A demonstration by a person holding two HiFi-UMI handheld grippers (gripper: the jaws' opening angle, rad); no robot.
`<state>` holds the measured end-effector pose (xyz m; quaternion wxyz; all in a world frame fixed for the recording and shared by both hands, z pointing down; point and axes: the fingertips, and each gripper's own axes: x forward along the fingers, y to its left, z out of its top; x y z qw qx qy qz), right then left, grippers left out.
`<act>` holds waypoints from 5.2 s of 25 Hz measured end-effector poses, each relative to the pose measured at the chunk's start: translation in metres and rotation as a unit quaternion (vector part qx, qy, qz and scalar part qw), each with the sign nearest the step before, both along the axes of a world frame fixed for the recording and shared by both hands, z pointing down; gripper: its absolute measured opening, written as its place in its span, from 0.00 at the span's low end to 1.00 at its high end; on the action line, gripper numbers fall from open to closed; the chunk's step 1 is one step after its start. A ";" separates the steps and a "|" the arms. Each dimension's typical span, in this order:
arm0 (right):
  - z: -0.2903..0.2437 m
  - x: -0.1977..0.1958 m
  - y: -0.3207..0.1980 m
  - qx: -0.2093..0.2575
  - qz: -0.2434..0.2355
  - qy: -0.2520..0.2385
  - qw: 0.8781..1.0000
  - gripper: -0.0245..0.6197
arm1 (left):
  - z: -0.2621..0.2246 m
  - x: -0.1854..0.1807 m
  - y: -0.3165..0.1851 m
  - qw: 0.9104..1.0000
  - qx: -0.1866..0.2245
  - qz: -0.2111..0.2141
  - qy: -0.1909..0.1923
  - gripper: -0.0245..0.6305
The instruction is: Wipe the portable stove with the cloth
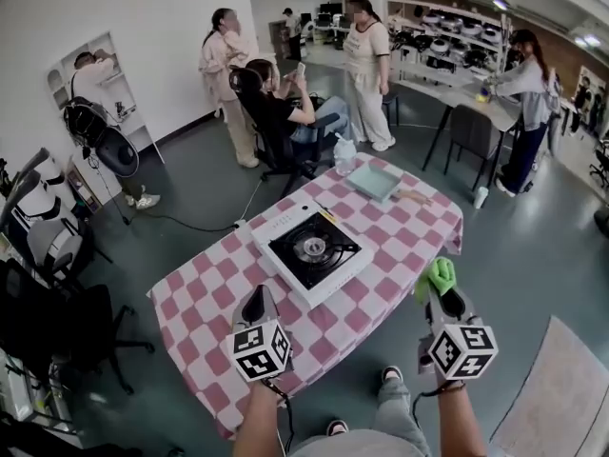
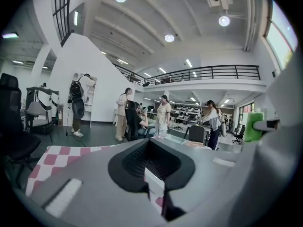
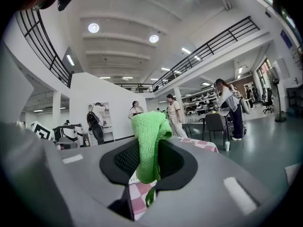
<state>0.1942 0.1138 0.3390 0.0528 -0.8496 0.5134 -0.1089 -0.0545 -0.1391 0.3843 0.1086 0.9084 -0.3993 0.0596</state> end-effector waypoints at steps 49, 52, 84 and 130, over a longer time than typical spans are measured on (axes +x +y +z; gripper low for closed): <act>0.108 0.171 -0.372 -0.149 -0.395 0.027 0.906 0.18 | 0.048 0.013 -0.075 0.918 -0.047 -0.392 -0.036 0.04; 0.115 0.165 -0.383 -0.169 -0.421 0.063 0.889 0.18 | 0.048 0.007 -0.070 0.913 -0.044 -0.404 -0.030 0.04; 0.200 0.110 -0.501 -0.344 -0.546 0.378 0.664 0.18 | 0.107 -0.041 -0.074 0.883 -0.093 -0.459 -0.020 0.04; 0.235 0.112 -0.512 -0.430 -0.536 0.488 0.538 0.18 | 0.118 -0.054 -0.097 0.884 -0.114 -0.454 -0.012 0.04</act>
